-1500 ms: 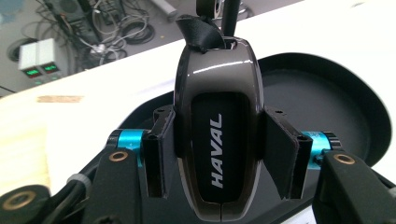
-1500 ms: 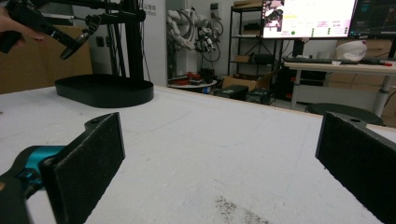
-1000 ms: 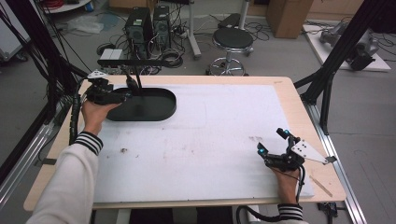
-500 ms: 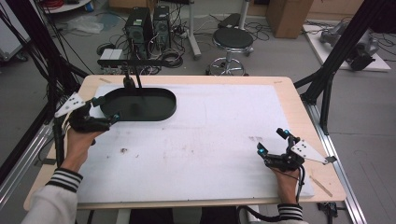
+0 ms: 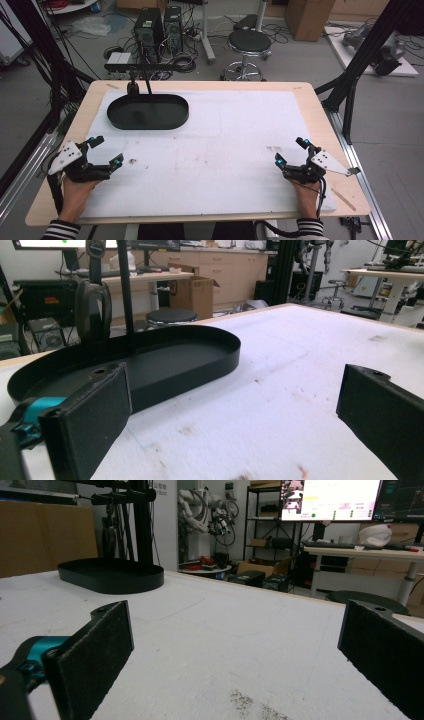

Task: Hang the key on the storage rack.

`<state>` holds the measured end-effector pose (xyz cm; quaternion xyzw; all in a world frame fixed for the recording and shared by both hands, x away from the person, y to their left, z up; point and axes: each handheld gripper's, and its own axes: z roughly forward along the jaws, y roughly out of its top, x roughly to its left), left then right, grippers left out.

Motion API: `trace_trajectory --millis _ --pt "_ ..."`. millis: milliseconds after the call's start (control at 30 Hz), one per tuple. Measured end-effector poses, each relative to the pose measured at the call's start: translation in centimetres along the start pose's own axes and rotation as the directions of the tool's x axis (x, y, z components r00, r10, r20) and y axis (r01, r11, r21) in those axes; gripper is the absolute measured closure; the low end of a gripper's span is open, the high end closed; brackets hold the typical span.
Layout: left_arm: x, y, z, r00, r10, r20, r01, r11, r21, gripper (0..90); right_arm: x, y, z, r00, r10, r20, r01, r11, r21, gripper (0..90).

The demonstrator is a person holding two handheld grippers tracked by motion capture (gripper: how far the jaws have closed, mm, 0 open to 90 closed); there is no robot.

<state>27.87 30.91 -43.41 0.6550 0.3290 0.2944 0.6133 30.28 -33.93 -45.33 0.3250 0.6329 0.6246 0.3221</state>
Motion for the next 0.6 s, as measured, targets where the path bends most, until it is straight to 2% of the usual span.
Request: trace_trajectory --millis 200,267,300,333,400,500,600 --pt "-0.4 -1.7 -0.3 0.9999 0.003 -0.012 -0.003 0.9999 -0.015 1.7 0.0 0.0 0.0 1.0000 0.003 0.001 -0.003 1.000 0.002 0.2" --pt "-0.6 -1.8 -0.6 0.9995 0.026 -0.019 -0.027 0.9985 -0.047 1.7 0.0 0.0 0.0 1.0000 -0.001 0.001 0.001 1.000 0.000 0.2" --pt "-0.7 -2.0 -1.0 0.9991 0.031 -0.029 -0.033 0.9959 -0.084 1.7 0.0 0.0 0.0 1.0000 0.000 -0.001 0.000 1.000 0.000 0.2" --pt "-0.7 -2.2 -1.3 0.9992 0.030 -0.027 -0.033 0.9928 -0.115 1.7 0.0 0.0 0.0 1.0000 -0.002 0.001 0.002 1.000 0.001 0.2" --pt "-0.6 -2.3 -1.5 0.9996 0.012 -0.026 -0.016 0.9893 -0.145 1.7 0.0 0.0 0.0 1.0000 0.005 0.000 -0.005 1.000 0.003 0.2" --pt "-0.7 -2.2 -1.3 0.9994 0.025 -0.026 -0.028 0.9915 -0.127 1.7 0.0 0.0 0.0 1.0000 -0.001 0.001 0.001 1.000 0.000 0.2" --pt "-0.6 -2.2 -1.4 0.9995 0.017 -0.028 -0.021 0.9907 -0.135 1.7 0.0 0.0 0.0 1.0000 -0.002 0.000 0.002 1.000 -0.001 0.2"
